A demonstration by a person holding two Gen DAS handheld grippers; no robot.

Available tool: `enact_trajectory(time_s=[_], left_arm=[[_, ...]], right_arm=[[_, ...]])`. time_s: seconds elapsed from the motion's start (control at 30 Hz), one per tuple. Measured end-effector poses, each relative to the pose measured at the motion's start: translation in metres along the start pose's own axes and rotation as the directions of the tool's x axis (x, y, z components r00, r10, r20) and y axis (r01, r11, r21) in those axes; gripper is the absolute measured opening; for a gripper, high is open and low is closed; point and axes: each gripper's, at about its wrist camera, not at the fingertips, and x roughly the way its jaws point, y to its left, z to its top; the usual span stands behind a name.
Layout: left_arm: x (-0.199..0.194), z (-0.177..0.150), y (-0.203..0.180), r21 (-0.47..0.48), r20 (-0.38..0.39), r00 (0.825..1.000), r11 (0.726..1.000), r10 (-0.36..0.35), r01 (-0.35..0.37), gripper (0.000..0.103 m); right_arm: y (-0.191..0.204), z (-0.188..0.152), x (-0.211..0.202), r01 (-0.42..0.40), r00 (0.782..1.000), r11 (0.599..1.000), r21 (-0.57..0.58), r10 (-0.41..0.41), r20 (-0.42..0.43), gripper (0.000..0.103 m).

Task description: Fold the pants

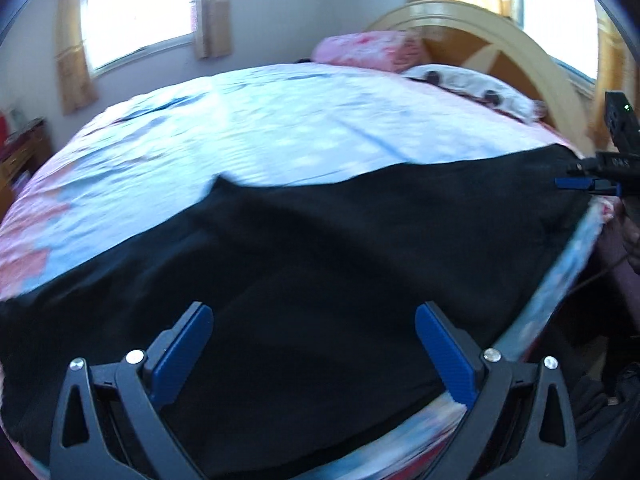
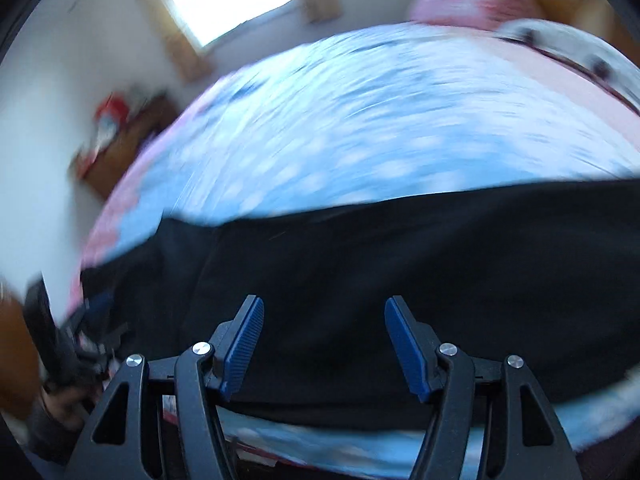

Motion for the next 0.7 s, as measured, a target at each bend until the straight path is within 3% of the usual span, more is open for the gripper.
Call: enact_trajectory(time_s=[0.1,0.23,0.43,0.53,0.57,0.6,0.67,0.7], left_arm=[[0.014,0.011,-0.021,0.031,-0.006,0.998,0.997,-0.07,0.07,0.103],[0.029,0.018,-0.055,0.121,-0.006,0.988,0.981,-0.154,0.154,0.103],[0.051,0.01,-0.062,0.101,-0.09,0.974,0.971,-0.207,0.216,0.103],[0.049,0.004,-0.06,0.115,-0.074,0.975,0.97,-0.207,0.215,0.103],[0.049,0.003,-0.061,0.121,-0.075,0.976,0.97,-0.204,0.212,0.103],[0.048,0.002,-0.062,0.133,-0.074,0.977,0.969,-0.198,0.207,0.103],[0.048,0.0,-0.063,0.152,-0.072,0.979,0.968,-0.191,0.2,0.103],[0.048,0.0,-0.063,0.158,-0.071,0.98,0.968,-0.187,0.197,0.103]], right_arm=[[-0.05,-0.001,-0.037,0.107,0.99,0.983,0.148,-0.118,0.07,0.065],[-0.113,-0.003,-0.083,0.193,0.959,0.919,0.345,-0.251,0.132,0.065],[-0.163,0.005,-0.085,0.094,0.966,0.864,0.495,-0.2,0.165,0.065],[-0.171,0.016,-0.07,0.083,0.966,0.855,0.511,-0.194,0.169,0.065],[-0.176,0.018,-0.065,0.082,0.967,0.843,0.531,-0.197,0.163,0.058],[-0.181,0.018,-0.065,0.074,0.968,0.839,0.539,-0.191,0.164,0.038],[-0.183,0.023,-0.066,0.08,0.967,0.849,0.522,-0.193,0.165,0.016],[-0.181,0.026,-0.068,0.077,0.966,0.858,0.507,-0.19,0.174,0.011]])
